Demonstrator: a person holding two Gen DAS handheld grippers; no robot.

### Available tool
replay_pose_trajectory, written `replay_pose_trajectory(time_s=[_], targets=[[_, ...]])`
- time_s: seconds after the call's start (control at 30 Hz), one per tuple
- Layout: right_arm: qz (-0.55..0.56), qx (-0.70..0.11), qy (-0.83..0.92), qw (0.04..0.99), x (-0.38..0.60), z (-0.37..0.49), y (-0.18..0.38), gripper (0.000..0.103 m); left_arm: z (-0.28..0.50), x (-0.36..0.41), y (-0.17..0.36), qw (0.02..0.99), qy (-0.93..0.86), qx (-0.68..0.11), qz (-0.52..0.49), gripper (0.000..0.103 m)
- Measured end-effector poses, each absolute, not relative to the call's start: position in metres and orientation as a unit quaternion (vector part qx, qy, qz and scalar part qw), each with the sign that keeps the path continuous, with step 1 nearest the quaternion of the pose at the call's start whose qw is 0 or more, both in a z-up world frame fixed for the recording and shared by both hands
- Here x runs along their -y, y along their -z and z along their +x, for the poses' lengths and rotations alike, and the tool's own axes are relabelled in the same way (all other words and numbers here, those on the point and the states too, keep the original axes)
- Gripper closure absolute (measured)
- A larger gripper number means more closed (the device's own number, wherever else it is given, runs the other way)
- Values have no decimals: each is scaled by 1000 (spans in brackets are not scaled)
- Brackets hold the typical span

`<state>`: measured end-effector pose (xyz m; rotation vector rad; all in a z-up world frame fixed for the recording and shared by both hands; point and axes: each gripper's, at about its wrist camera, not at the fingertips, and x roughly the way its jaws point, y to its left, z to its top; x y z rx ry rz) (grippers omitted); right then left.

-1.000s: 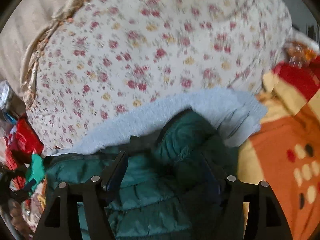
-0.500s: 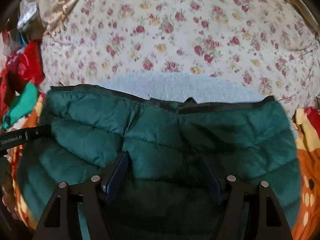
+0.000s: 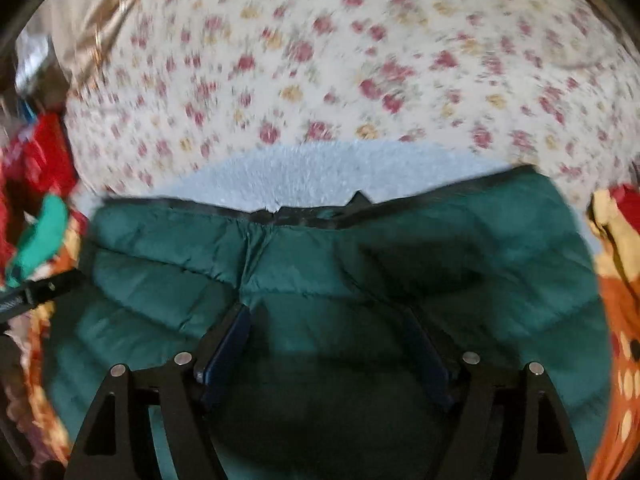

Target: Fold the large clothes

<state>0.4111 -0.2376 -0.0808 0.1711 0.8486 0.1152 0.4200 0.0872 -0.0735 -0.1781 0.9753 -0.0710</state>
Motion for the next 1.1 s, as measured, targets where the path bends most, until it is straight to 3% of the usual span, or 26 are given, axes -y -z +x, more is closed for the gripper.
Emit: replay_pose_trajectory(time_s=[0.33, 0.4, 0.5, 0.6, 0.7, 0.73, 0.77, 0.8, 0.87, 0.9, 1.1], targets=[[170, -439, -2, 882, 353, 364, 90, 27, 410, -122, 115, 825, 120, -528, -164, 24], [192, -445, -1, 875, 365, 368, 97, 27, 413, -124, 125, 822, 127, -527, -175, 15], [263, -472, -42, 841, 383, 383, 127, 14, 423, -128, 138, 815, 147, -528, -190, 3], [361, -486, -131, 785, 393, 401, 162, 13, 436, -130, 159, 777, 204, -548, -233, 1], [373, -475, -180, 776, 384, 416, 171, 11, 442, -129, 173, 748, 236, -553, -279, 0], [374, -475, -182, 775, 380, 419, 171, 14, 442, -127, 170, 756, 236, -546, -272, 1], [380, -475, -178, 773, 379, 421, 170, 25, 440, -122, 164, 767, 232, -538, -263, 12], [394, -471, -176, 769, 377, 422, 167, 32, 439, -119, 158, 771, 233, -531, -263, 34], [395, -453, -181, 778, 376, 423, 147, 57, 439, -113, 140, 775, 237, -520, -272, 49], [392, -443, -187, 784, 375, 422, 137, 60, 439, -111, 131, 778, 242, -514, -270, 55], [361, -379, -211, 825, 371, 429, 68, 63, 452, -98, 77, 795, 271, -471, -270, 58]])
